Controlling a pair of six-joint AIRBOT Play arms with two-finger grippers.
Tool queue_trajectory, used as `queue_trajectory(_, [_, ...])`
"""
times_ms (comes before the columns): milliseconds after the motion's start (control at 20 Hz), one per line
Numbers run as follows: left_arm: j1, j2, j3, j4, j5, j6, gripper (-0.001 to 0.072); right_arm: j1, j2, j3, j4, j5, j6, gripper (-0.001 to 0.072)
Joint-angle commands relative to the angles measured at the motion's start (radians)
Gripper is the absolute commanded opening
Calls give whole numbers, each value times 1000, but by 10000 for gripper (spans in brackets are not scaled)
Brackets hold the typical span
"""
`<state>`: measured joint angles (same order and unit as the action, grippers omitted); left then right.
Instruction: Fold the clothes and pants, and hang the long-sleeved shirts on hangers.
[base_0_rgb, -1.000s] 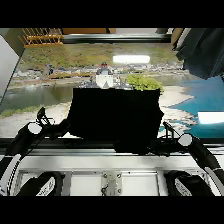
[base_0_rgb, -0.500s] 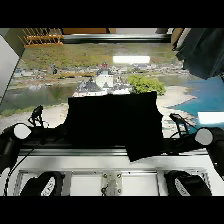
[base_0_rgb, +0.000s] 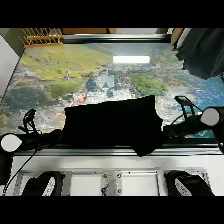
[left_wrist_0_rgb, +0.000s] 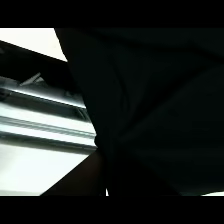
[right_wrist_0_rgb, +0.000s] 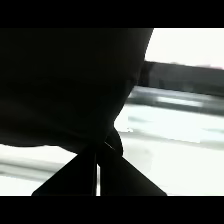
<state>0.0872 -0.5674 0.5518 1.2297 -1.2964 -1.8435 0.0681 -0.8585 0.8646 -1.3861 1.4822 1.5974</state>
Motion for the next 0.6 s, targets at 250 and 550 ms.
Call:
queue_trajectory(250, [-1, -495, 277, 0, 228, 42, 12, 1, -374, 302, 44, -249, 1, 15])
queue_trajectory(550, [-1, -808, 542, 0, 232, 55, 11, 1, -520, 390, 47, -466, 35, 15])
